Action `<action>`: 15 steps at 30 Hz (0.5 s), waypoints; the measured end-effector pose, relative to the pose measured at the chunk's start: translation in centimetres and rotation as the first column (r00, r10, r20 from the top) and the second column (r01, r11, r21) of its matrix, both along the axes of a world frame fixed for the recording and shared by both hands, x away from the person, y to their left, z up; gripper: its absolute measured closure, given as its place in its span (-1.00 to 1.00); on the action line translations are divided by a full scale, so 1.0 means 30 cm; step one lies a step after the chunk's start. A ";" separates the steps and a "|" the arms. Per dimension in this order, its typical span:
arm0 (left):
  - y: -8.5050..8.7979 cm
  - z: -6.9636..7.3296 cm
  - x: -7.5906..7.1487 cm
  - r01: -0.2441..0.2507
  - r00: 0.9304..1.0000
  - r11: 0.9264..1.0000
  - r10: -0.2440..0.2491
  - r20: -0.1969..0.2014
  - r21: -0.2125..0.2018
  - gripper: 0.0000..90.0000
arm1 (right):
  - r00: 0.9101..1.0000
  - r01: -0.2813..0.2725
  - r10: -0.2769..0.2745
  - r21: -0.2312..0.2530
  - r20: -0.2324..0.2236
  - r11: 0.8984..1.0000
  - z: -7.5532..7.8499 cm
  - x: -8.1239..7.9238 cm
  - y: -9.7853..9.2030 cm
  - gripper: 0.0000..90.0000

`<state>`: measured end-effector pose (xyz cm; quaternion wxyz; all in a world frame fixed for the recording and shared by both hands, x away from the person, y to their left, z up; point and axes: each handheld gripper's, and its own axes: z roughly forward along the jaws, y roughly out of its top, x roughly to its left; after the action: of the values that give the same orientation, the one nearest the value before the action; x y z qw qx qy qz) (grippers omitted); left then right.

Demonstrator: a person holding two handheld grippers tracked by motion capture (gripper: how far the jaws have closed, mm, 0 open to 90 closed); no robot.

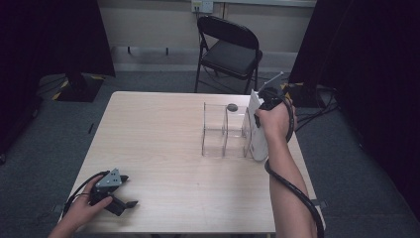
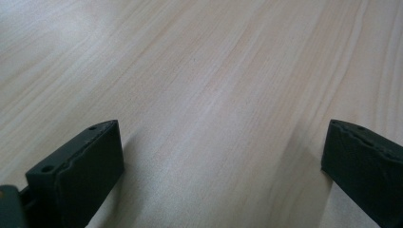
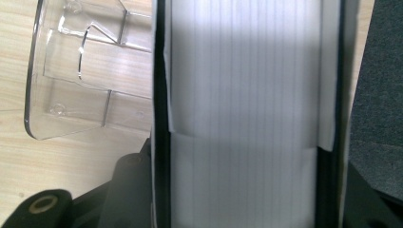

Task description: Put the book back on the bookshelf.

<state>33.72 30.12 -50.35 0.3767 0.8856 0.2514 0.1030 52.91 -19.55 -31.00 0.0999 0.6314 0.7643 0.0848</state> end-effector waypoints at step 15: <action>0.001 0.002 0.000 0.006 1.000 1.000 -0.005 -0.011 0.006 -1.00 | 1.000 -0.021 0.021 0.025 0.008 0.999 0.004 -0.028 -0.030 0.06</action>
<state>33.72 30.15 -50.27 0.3729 0.8880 0.2508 0.0976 52.06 -20.46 -30.88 0.0942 0.6240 0.7695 0.0978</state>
